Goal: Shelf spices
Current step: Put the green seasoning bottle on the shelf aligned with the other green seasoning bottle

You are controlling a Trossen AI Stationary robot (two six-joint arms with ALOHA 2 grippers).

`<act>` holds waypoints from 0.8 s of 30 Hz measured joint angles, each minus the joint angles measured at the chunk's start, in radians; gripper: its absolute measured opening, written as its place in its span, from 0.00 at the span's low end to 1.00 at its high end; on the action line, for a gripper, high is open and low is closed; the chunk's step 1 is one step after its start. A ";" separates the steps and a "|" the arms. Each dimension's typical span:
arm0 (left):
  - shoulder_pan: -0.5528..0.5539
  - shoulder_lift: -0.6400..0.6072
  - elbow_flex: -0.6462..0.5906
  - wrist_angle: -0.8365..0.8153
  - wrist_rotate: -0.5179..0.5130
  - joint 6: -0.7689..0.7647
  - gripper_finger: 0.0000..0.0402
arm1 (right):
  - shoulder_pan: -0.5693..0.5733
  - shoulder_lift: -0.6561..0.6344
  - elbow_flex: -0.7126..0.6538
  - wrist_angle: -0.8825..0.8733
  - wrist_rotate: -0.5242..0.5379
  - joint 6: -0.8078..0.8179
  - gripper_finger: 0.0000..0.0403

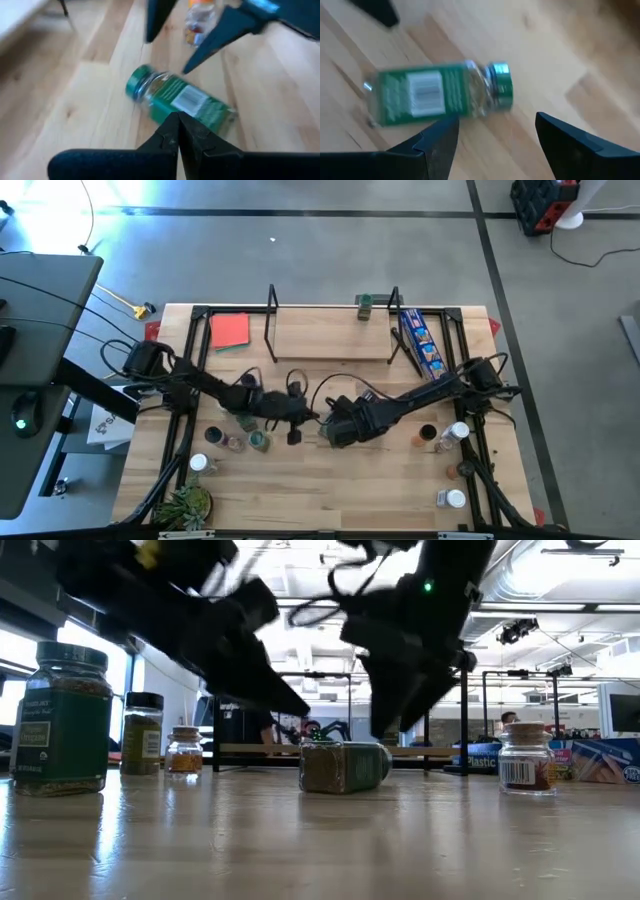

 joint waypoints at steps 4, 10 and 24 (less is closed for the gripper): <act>0.080 0.052 0.019 -0.008 0.107 -0.015 0.00 | -0.039 0.017 -0.001 -0.041 -0.070 0.007 0.64; 0.124 0.186 0.105 0.004 0.197 -0.010 0.00 | -0.067 0.088 -0.001 -0.010 -0.067 0.006 0.64; 0.048 0.138 0.178 -0.066 -0.089 0.217 0.00 | 0.032 0.081 0.020 0.021 0.251 0.006 0.64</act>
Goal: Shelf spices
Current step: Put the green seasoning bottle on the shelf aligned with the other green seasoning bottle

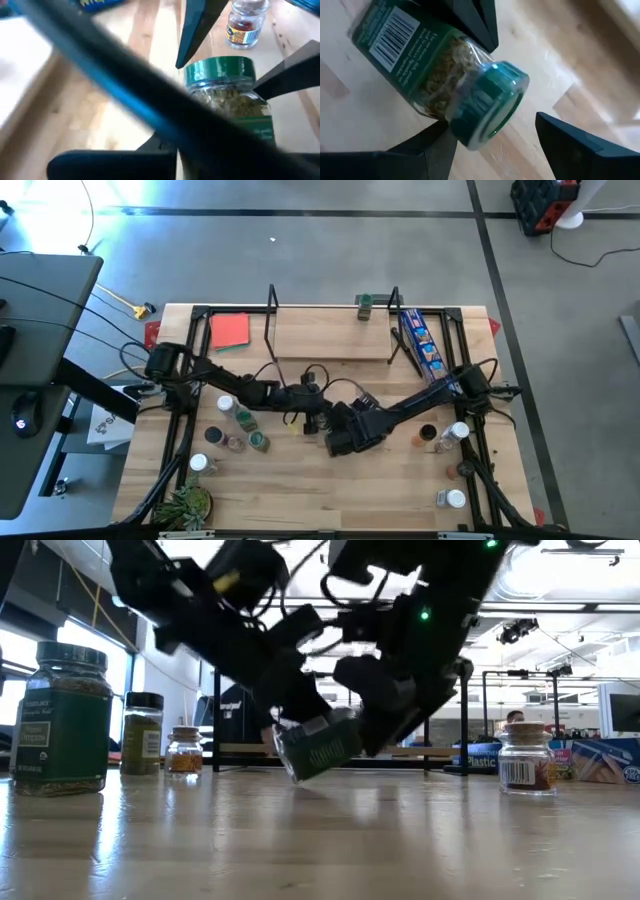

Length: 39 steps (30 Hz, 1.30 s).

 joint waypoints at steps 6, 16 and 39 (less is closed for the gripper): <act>-0.082 -0.050 0.002 -0.037 -0.145 0.070 0.00 | 0.045 -0.015 0.008 0.001 0.103 0.006 0.64; -0.207 -0.052 -0.001 -0.157 -0.425 0.038 0.00 | 0.042 -0.017 0.071 -0.044 0.129 -0.070 0.64; -0.123 -0.041 0.001 -0.257 -0.311 -0.027 0.00 | 0.036 -0.038 0.074 0.001 -0.240 -0.157 0.64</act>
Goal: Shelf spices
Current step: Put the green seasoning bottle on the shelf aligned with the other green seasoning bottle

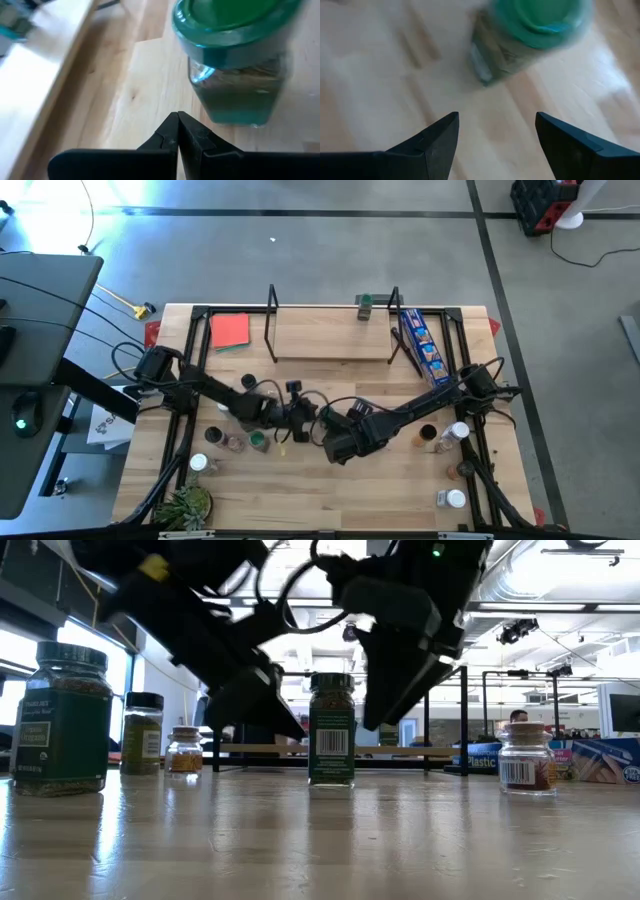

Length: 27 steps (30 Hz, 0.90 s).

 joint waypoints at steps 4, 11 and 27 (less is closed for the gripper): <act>0.051 0.029 -0.001 0.065 0.172 0.066 0.00 | -0.034 0.006 -0.008 0.015 0.043 0.011 0.64; 0.008 0.028 -0.001 0.047 0.259 0.108 0.00 | -0.082 0.010 -0.074 -0.051 0.047 0.041 0.64; 0.046 0.026 -0.002 0.022 0.133 0.055 0.00 | -0.036 -0.048 -0.088 0.042 -0.113 0.013 0.64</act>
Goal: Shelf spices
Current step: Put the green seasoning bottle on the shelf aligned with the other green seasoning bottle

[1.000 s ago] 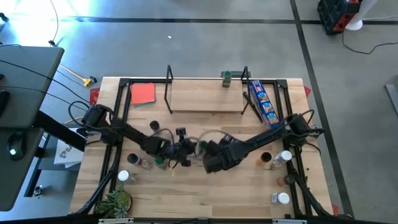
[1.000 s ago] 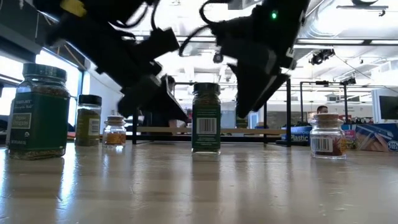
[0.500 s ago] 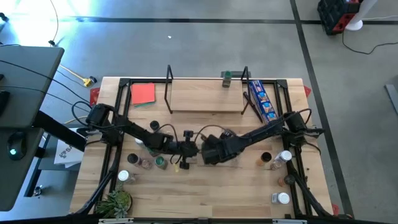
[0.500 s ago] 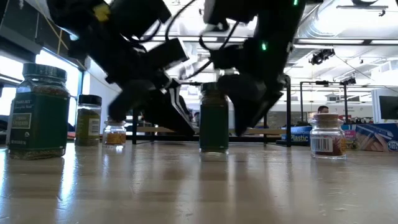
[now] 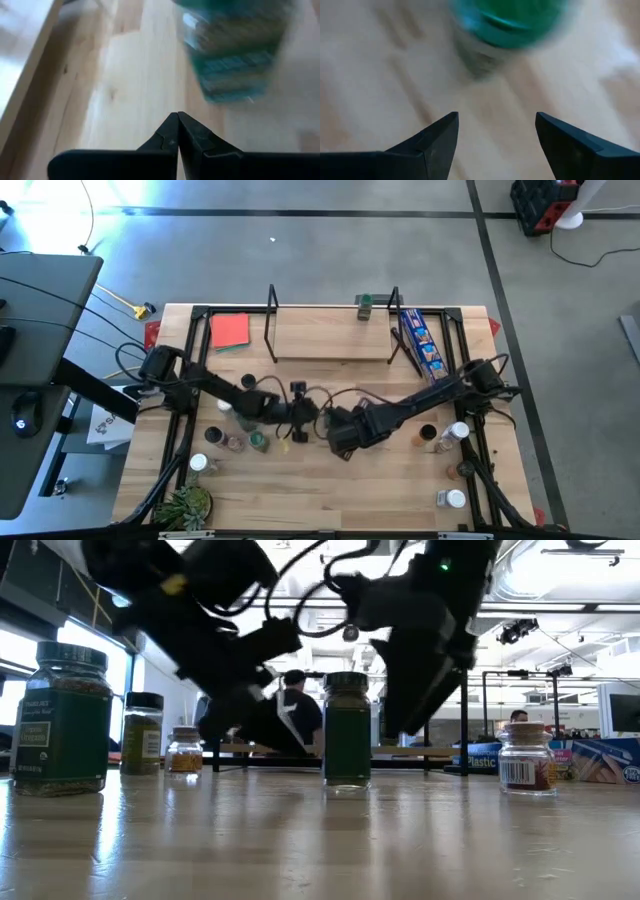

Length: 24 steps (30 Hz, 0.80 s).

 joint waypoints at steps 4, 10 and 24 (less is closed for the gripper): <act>0.053 0.007 0.000 0.078 0.149 0.051 0.00 | -0.015 0.003 -0.037 0.067 0.082 0.020 0.64; 0.036 0.014 0.001 0.096 0.250 0.079 0.00 | -0.042 0.003 -0.039 -0.076 0.147 0.080 0.64; -0.037 0.012 0.001 0.018 0.067 0.019 0.00 | 0.022 -0.178 -0.039 -0.161 0.130 0.069 0.64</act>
